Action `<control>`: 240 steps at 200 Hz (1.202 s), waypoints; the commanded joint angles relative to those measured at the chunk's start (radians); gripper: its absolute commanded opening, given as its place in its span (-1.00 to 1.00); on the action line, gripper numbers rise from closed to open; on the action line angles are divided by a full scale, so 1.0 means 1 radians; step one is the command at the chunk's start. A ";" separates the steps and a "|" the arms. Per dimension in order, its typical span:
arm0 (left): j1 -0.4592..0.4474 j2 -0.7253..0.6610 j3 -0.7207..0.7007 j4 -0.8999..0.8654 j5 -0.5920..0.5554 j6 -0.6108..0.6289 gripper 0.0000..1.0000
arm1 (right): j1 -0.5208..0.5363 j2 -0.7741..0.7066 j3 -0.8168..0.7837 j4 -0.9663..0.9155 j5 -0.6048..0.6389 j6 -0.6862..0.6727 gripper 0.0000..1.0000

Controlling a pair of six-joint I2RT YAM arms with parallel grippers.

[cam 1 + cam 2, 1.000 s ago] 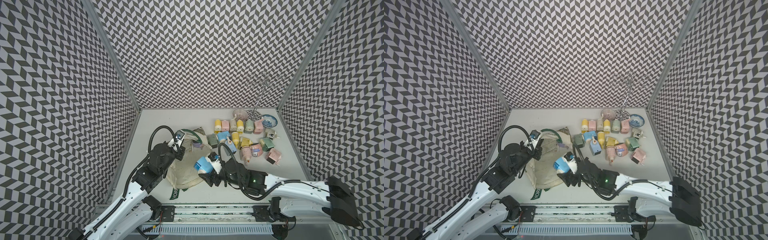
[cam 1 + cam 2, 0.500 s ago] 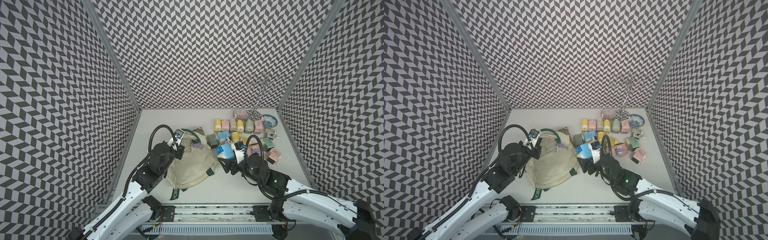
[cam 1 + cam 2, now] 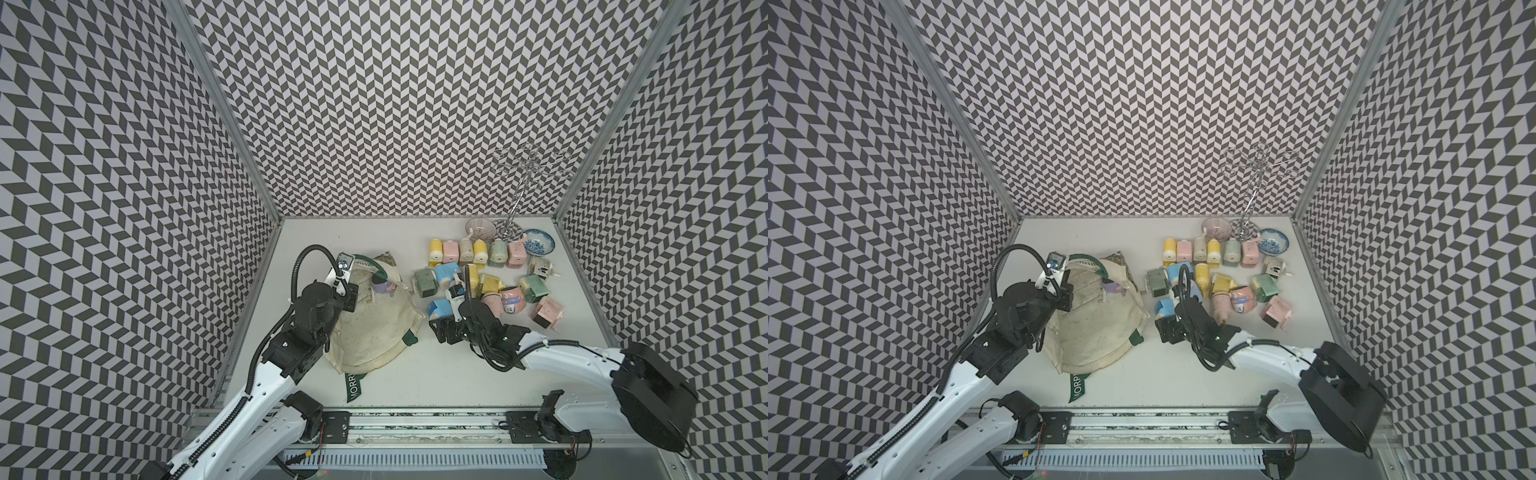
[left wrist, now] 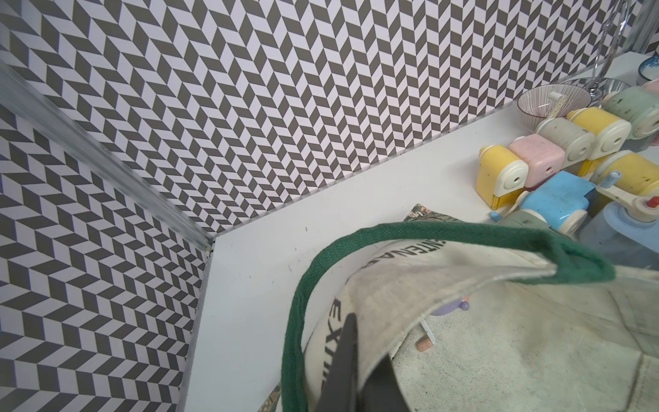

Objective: Take out the pencil sharpeners from the tote bags
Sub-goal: Place the pencil sharpener at the center of the board.

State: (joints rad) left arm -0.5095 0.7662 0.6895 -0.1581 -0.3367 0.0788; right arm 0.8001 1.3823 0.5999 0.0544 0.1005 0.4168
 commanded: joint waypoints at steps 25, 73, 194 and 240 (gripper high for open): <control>0.005 -0.001 0.045 0.035 -0.001 -0.016 -1.00 | -0.022 0.179 0.115 0.070 0.078 0.032 -0.32; 0.002 0.004 0.046 0.037 0.024 -0.016 -1.00 | -0.028 0.286 0.186 0.030 0.221 0.045 -0.30; -0.012 0.017 0.046 0.038 0.076 -0.022 -0.98 | -0.036 -0.079 0.089 0.072 -0.002 -0.082 0.72; -0.015 0.022 0.051 0.034 0.093 -0.025 -0.99 | 0.147 -0.250 0.047 0.105 0.004 -0.154 0.72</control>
State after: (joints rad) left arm -0.5175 0.7879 0.7013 -0.1581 -0.2707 0.0666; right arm 0.8593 1.1637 0.6701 0.0925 0.1093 0.3180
